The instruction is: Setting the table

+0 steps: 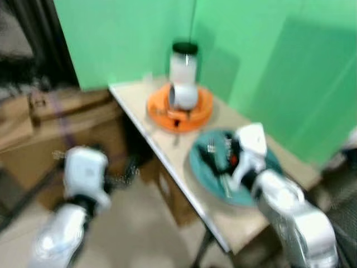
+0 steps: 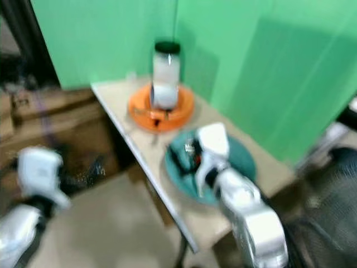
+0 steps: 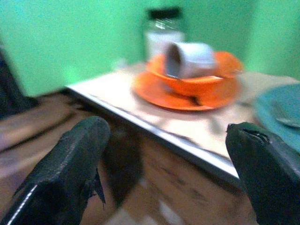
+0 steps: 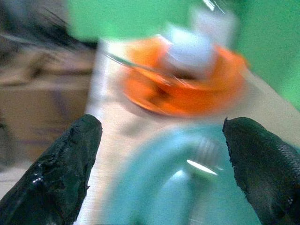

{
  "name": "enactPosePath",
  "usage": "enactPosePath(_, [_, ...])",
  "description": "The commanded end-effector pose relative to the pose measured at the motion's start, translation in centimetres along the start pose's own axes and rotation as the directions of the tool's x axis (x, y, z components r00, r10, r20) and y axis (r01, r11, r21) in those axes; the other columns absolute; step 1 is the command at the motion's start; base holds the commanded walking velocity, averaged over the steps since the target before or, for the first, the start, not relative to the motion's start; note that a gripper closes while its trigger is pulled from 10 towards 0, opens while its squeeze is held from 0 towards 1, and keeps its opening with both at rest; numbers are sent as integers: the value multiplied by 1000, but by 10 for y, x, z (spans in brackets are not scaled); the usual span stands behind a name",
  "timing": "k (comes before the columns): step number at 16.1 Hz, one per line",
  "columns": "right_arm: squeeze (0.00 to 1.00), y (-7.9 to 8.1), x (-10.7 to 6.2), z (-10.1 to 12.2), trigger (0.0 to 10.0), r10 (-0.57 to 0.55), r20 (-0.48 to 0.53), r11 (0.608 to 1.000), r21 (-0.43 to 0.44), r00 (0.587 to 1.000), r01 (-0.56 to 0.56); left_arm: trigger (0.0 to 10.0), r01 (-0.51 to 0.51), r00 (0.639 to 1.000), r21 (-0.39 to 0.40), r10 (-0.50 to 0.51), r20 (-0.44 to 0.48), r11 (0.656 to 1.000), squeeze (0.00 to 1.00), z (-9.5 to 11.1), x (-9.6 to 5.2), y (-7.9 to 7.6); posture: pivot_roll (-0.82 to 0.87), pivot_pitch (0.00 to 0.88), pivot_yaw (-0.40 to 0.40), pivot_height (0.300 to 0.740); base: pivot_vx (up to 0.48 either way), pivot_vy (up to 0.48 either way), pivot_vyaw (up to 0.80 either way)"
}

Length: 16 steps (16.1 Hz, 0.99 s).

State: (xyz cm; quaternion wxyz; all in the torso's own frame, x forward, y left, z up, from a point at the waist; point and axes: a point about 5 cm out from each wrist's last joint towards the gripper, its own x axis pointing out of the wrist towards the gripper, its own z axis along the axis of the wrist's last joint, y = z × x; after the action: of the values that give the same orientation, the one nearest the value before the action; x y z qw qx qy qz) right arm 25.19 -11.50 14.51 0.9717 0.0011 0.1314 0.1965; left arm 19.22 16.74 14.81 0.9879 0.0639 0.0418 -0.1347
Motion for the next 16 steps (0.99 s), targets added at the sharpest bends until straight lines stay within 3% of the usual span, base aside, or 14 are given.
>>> enactPosePath(1, [1000,-6,8,-2,10000,-72,-50,997,9,996,73,10000,75,997,7,-75,0,997,0,1,-2,-3,131,0,-22,740,0,0,0])
enactPosePath(2, [1000,-9,14,-2,10000,-109,-76,994,12,991,110,10000,139,990,20,-139,-15,990,0,-2,-2,-7,131,0,-24,740,0,0,0])
enactPosePath(5, [1000,-9,23,7,10000,-124,-69,992,12,990,125,10000,194,981,15,-194,-28,981,0,-3,-1,-11,132,0,-30,740,0,0,0])
enactPosePath(6, [824,-9,25,8,10000,-119,-73,993,6,990,120,10000,191,981,12,-191,-26,981,0,-4,0,-12,133,0,-32,740,0,0,0])
enactPosePath(9, [710,-8,30,8,10000,-123,-119,992,-4,985,124,10000,194,980,9,-194,-32,981,0,-6,0,-13,134,0,-43,740,0,0,0])
enactPosePath(11, [471,-9,29,3,10000,-131,-170,991,-20,977,130,10000,201,979,10,-201,-38,980,0,-7,-1,-14,133,0,-44,740,0,0,0])
enactPosePath(12, [0,-10,28,3,10000,-125,-167,992,-4,978,126,10000,212,976,8,-212,-42,977,0,-8,-1,-16,130,0,-45,740,0,0,0])
enactPosePath(15, [0,-15,23,20,10000,-82,-42,995,58,996,85,10000,226,974,-17,-226,-12,974,0,-4,2,-20,117,0,-40,740,0,0,0])
enactPosePath(16, [0,-15,15,29,10000,-52,54,998,35,997,50,10000,170,985,-20,-169,18,985,0,0,5,-17,105,0,-33,740,0,0,0])
